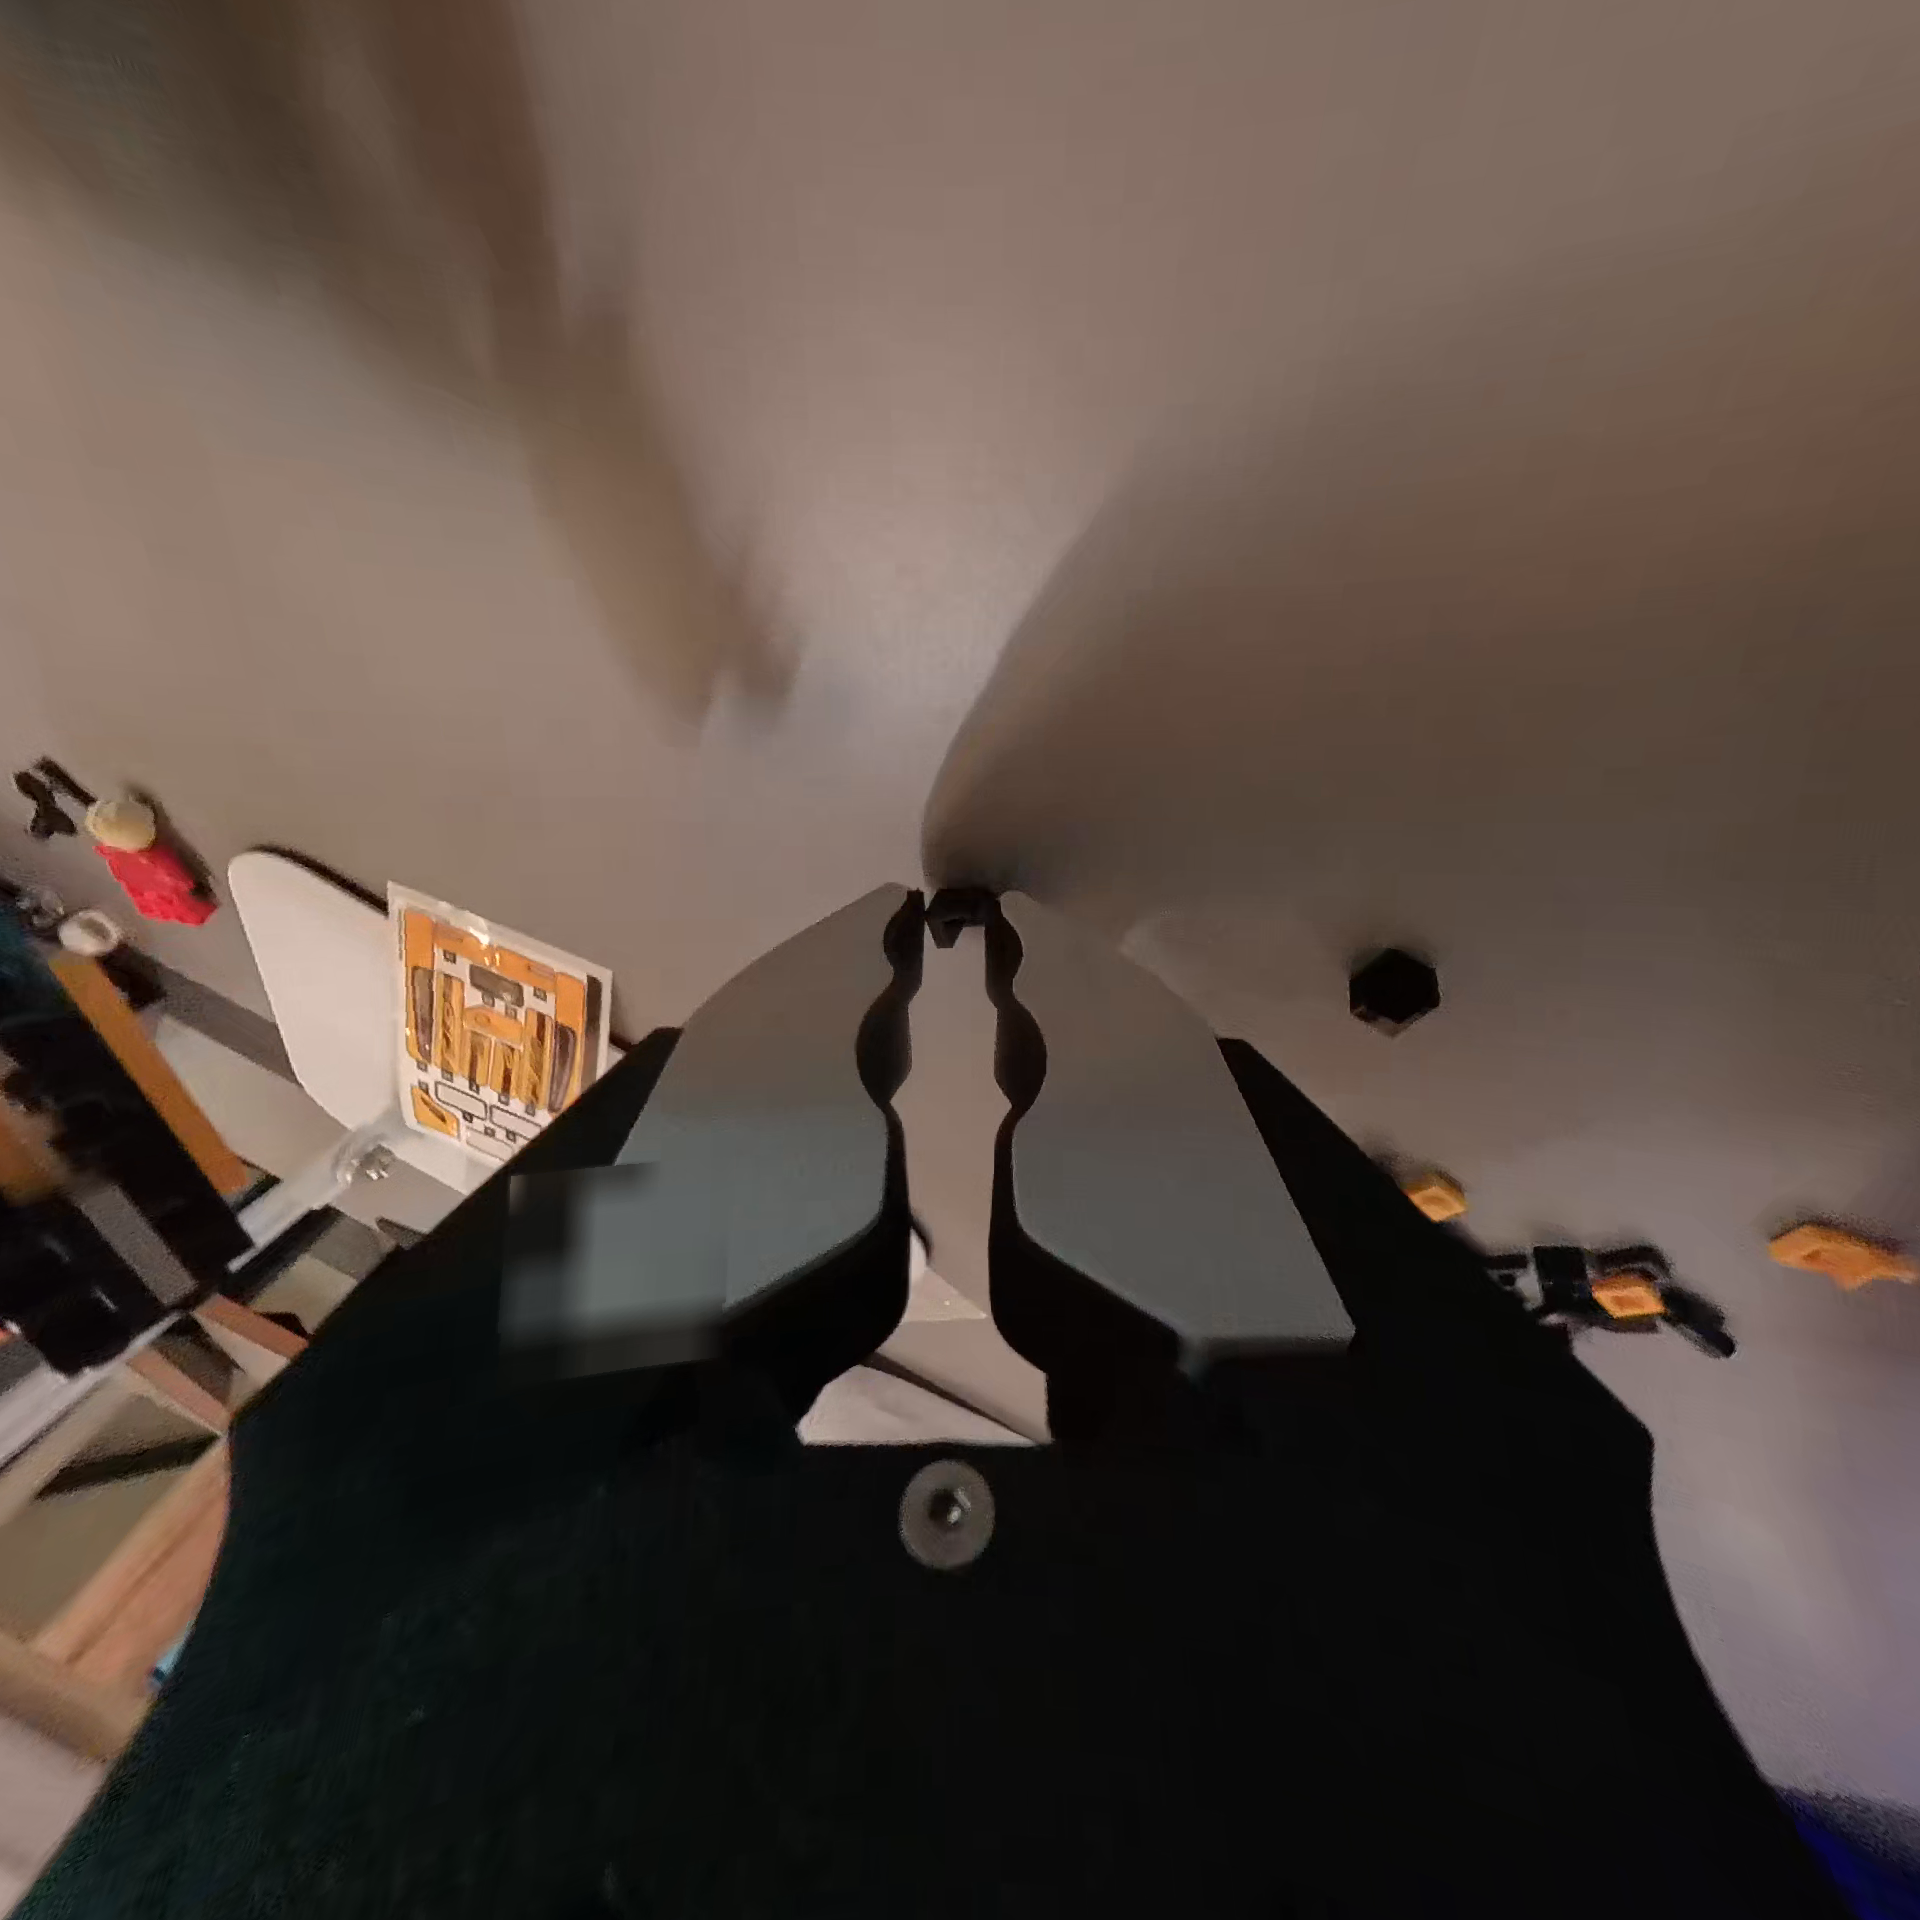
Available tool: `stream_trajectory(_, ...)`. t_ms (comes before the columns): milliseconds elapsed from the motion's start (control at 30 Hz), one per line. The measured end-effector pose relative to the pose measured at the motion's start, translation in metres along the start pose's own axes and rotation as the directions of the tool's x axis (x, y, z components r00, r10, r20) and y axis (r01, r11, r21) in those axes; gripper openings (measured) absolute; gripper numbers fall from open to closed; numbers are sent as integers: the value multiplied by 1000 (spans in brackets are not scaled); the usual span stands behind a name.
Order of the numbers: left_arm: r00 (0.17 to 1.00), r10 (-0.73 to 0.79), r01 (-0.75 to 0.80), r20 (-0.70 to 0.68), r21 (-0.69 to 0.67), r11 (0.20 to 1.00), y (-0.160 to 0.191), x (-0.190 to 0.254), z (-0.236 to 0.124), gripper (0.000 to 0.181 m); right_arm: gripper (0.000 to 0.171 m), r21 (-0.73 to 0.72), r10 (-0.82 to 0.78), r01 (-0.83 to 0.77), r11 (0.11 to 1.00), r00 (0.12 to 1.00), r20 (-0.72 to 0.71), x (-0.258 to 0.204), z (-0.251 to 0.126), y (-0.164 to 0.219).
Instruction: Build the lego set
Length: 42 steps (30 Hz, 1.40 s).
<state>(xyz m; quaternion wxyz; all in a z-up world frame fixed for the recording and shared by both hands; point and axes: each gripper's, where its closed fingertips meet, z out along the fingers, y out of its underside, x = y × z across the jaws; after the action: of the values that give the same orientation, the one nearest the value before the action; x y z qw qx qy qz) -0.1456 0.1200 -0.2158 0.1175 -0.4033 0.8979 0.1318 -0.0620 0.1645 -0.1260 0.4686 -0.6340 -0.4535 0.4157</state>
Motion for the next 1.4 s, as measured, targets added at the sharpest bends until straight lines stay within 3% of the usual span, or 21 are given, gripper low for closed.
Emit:
stream_trajectory(133, 998, -23, 22, -50, -29, 999, 5, 0, 0, 9, 8, -1, 5, -5, 1000, 1000, 1, 1, 0, 0)
stream_trajectory(200, 977, -209, 211, -48, 27, 977, 0, -3, -1, 9, 8, 2, 5, -5, 1000, 1000, 1, 1, -1, 0)
stream_trajectory(267, 899, -433, 438, -65, 98, 894, -5, -5, -3, 9, 7, 3, 7, -7, 1000, 1000, 2, 0, -1, 0)
stream_trajectory(333, 731, -672, 682, -119, 163, 713, -11, -7, -4, 8, 7, 4, 14, -14, 1000, 1000, 5, 0, -1, 0)
stream_trajectory(367, 606, -777, 793, -170, 198, 575, -16, -8, -6, 8, 7, 2, 18, -18, 1000, 1000, 6, 0, -2, 0)
stream_trajectory(433, 316, -881, 936, -352, 267, 229, -34, -13, -14, 8, 7, -1, 22, -22, 1000, 1000, 7, 0, -2, 1)
stream_trajectory(500, 69, -866, 958, -495, 276, -81, -44, -19, -19, 8, 8, -3, 25, -25, 1000, 1000, 10, -1, -2, 1)
stream_trajectory(533, -14, -857, 945, -515, 274, -180, -44, -20, -17, 8, 8, -4, 25, -25, 1000, 1000, 11, -2, -2, 1)
stream_trajectory(600, -93, -865, 925, -492, 278, -258, -40, -14, -12, 8, 8, -6, 27, -27, 1000, 1000, 14, -3, -2, 1)
stream_trajectory(700, -118, -895, 924, -430, 282, -257, -36, -2, -8, 7, 8, -13, 33, -33, 999, 999, 17, -3, -1, 3)
stream_trajectory(800, -84, -930, 932, -357, 303, -200, -30, 4, -11, 12, 8, -16, 40, -40, 999, 999, 22, -3, -1, 4)
stream_trajectory(900, -18, -953, 940, -302, 320, -119, -22, 7, -16, 15, 8, -18, 42, -42, 999, 999, 25, -3, -1, 4)
stream_trajectory(1167, 308, -916, 923, -258, 313, 223, -29, 5, -23, 18, 8, -17, 46, -45, 999, 998, 39, -5, -1, 4)
stream_trajectory(1400, 390, -870, 890, -302, 367, 272, -33, 9, -12, 19, 8, -18, 49, -48, 999, 998, 45, -5, -1, 4)
